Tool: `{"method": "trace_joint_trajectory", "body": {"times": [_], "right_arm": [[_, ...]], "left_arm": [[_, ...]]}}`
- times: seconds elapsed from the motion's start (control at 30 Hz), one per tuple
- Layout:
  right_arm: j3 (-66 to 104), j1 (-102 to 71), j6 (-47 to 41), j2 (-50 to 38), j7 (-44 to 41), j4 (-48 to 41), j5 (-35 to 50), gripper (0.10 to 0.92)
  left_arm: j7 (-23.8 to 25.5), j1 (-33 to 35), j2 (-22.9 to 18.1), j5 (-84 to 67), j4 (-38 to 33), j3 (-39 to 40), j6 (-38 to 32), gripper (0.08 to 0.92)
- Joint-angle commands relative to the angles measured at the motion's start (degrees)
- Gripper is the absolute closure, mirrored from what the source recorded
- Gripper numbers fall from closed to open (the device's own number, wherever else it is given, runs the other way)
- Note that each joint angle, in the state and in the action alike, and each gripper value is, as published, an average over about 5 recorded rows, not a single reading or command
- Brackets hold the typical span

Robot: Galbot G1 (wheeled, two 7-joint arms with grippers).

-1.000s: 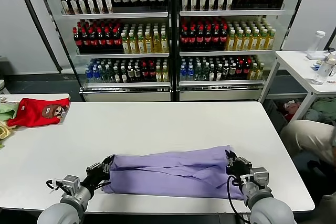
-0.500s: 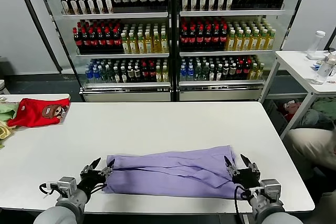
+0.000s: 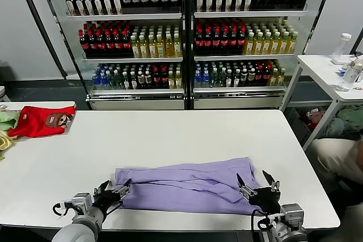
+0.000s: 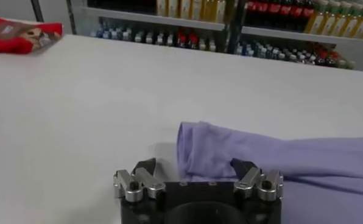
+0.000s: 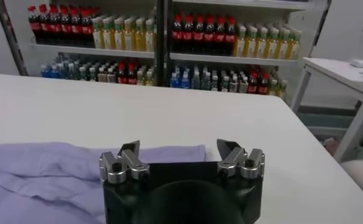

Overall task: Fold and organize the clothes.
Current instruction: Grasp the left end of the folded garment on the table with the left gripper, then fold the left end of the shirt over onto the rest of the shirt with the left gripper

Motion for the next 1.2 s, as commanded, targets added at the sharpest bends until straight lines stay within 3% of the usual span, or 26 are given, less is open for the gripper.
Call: {"method": "trace_joint_trajectory", "body": {"times": [0.03,0.63,0.8,0.97,1.2], "right_arm": [[-0.97,-1.06,0.48,0.52,-0.07,0.77,-2.21,0.202],[-2.14,-0.85,0.66,1.81,0.03,-0.27,-3.2,0.203],[-2.08,-0.91,0.72,2.19,0.04,-0.32,-3.56,0.203],[-1.59,-0.78,0.73,2.16,0.06,-0.02,-3.65,0.203],[-0.78,0.74,0.73,2.16,0.07,-0.25,-3.37,0.203]], "left_arm": [[-2.32,-0.28,-1.5,-1.3,0.72,1.03,0.98,0.197],[-1.74,-0.26,-1.29,0.22,0.02,2.22,0.35,0.7],[-1.78,0.14,-1.21,5.43,-3.39,0.5,0.56,0.843],[-1.64,1.75,0.77,10.37,-8.18,-7.15,1.84,0.896],[1.36,3.95,6.93,7.03,-5.01,-28.66,2.33,0.896]]}}
